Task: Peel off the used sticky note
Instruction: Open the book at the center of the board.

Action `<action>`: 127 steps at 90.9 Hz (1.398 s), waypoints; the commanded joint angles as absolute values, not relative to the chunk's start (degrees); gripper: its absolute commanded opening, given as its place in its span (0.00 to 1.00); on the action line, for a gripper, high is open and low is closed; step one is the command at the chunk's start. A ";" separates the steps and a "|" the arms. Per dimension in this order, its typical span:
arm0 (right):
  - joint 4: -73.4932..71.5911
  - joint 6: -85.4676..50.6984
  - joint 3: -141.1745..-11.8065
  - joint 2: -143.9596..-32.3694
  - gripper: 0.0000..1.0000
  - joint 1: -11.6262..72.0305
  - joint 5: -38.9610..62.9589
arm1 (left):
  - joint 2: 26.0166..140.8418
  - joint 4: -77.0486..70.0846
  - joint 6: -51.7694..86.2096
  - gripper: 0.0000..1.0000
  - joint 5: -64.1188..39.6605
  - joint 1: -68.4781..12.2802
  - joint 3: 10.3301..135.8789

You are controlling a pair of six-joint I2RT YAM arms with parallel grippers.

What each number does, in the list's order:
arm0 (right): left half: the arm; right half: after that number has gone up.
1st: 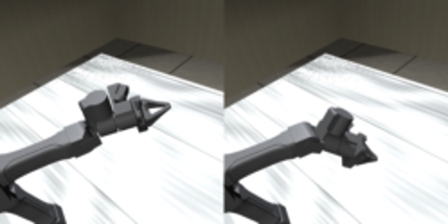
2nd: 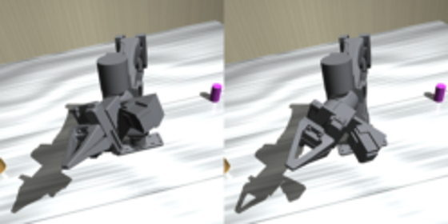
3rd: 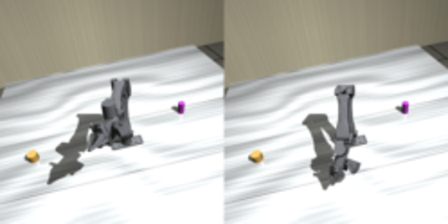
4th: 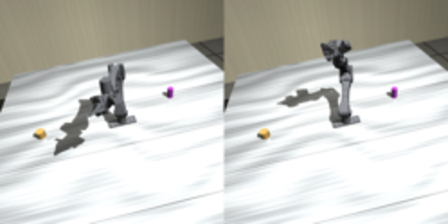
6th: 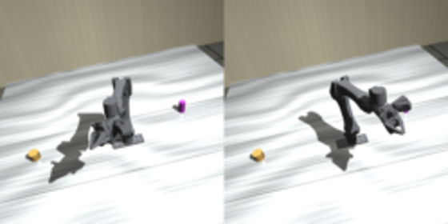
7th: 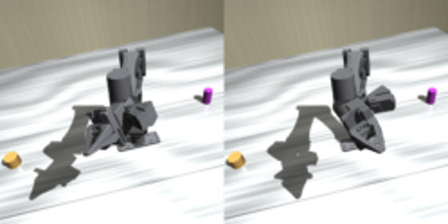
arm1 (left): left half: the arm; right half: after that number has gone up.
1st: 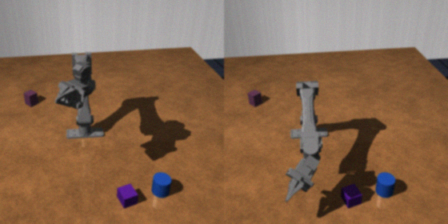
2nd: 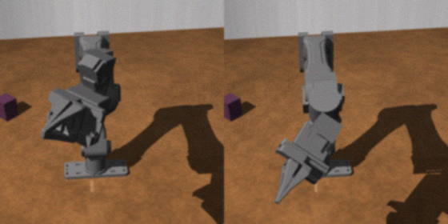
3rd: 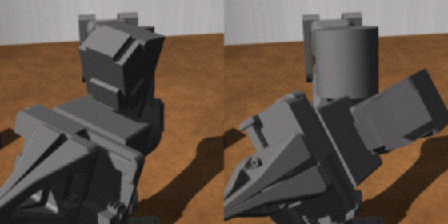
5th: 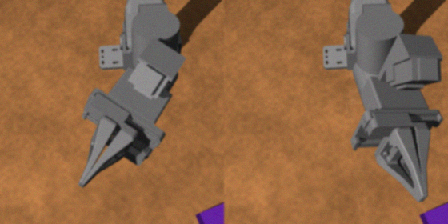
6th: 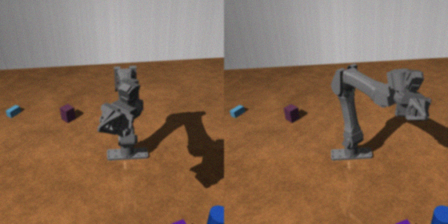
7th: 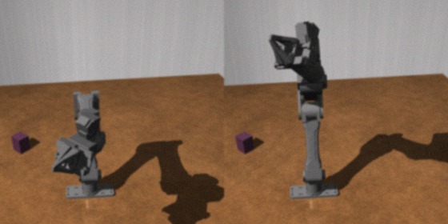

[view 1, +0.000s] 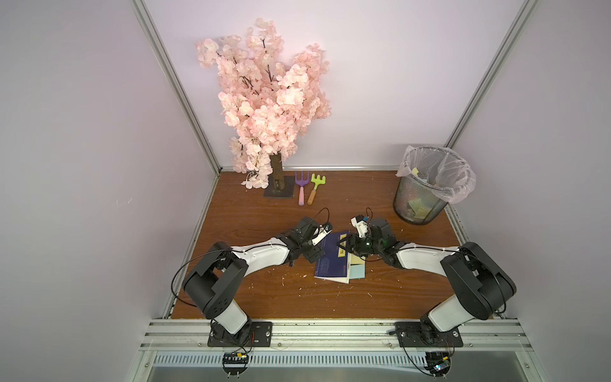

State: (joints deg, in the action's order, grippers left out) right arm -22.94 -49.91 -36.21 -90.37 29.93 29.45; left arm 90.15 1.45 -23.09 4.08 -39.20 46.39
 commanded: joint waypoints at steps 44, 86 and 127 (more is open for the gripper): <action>-21.30 -56.52 -38.60 -87.70 0.00 29.91 23.99 | 77.60 8.18 -28.73 0.99 -2.23 -43.89 41.11; -27.22 -64.94 -39.64 -92.43 0.00 29.80 24.63 | 76.45 -10.60 -27.80 0.99 5.81 -54.26 32.74; -30.65 -67.63 -38.77 -93.82 0.00 29.79 25.86 | 83.71 -18.14 -29.85 0.99 11.32 -58.76 34.72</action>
State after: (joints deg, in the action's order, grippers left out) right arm -26.92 -66.11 -38.72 -93.38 29.93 25.08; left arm 82.65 -13.93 -28.82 7.81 -57.39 33.19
